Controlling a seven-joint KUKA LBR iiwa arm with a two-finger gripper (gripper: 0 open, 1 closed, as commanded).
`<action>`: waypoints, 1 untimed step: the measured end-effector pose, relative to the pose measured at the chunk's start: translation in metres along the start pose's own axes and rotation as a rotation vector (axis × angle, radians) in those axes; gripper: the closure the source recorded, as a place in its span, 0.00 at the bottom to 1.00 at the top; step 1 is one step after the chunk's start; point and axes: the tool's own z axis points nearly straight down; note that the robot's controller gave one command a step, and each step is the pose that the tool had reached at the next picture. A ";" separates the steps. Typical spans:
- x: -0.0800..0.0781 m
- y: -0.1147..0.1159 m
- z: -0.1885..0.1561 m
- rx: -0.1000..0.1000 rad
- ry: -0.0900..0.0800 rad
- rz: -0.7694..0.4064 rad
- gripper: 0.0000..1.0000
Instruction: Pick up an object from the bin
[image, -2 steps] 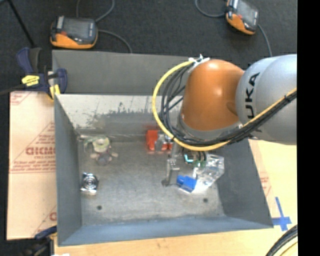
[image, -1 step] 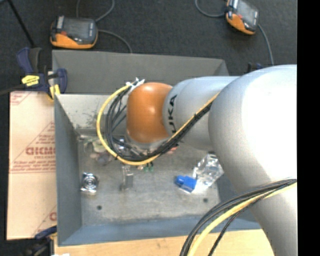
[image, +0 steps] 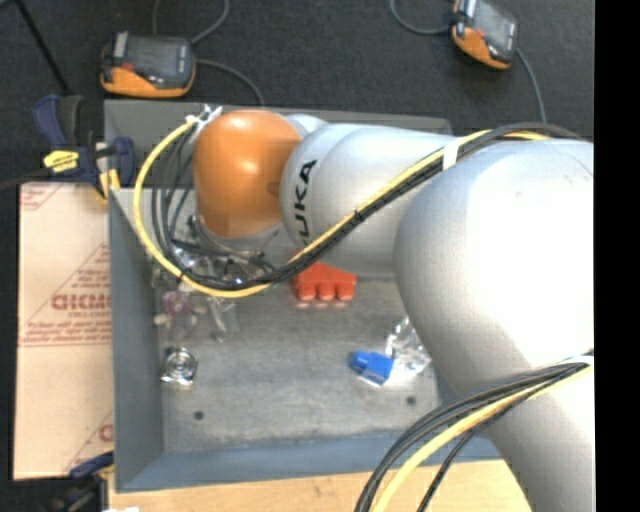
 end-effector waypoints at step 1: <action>-0.014 0.021 -0.026 -0.001 -0.002 0.202 0.00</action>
Offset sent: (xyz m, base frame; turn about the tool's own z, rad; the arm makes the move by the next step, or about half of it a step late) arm -0.0028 0.0240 0.0235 0.2043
